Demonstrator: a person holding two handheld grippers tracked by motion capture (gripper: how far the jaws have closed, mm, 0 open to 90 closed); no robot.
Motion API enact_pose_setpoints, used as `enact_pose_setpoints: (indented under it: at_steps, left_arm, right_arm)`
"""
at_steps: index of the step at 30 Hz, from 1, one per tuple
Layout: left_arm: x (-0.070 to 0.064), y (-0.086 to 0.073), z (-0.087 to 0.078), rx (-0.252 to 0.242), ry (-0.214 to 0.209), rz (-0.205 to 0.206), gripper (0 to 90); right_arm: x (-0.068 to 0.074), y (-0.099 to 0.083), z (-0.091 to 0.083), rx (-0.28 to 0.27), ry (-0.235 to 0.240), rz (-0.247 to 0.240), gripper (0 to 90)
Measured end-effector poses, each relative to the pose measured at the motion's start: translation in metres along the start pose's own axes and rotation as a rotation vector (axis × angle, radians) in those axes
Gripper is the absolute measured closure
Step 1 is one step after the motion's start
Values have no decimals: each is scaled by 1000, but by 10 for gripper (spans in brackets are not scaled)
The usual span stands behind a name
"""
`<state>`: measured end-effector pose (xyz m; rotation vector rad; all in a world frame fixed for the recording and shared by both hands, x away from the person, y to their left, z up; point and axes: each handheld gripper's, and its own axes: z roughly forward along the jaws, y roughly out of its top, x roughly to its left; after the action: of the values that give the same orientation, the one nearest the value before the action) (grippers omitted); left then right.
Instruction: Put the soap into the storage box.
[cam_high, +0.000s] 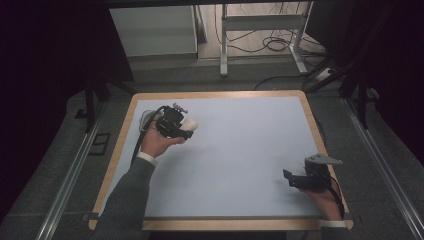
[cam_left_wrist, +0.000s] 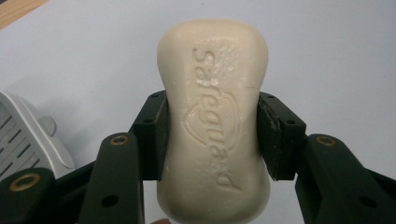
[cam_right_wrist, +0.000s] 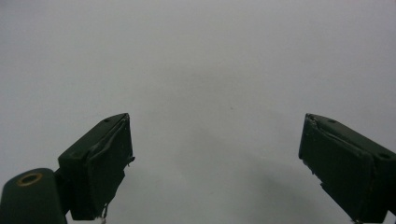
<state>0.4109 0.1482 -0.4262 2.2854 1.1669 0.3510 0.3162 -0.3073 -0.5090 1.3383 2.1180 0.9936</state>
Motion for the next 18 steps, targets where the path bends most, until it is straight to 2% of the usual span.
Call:
enact_pose_setpoints:
  at_steps: [11, 18]
  left_arm:
    - [16, 0, -6, 4, 30, -20, 496]
    - [31, 0, -5, 14, 39, -60, 496]
  right_arm:
    - [0, 0, 0, 4, -1, 4, 97]
    - [0, 0, 0, 4, -1, 4, 97]
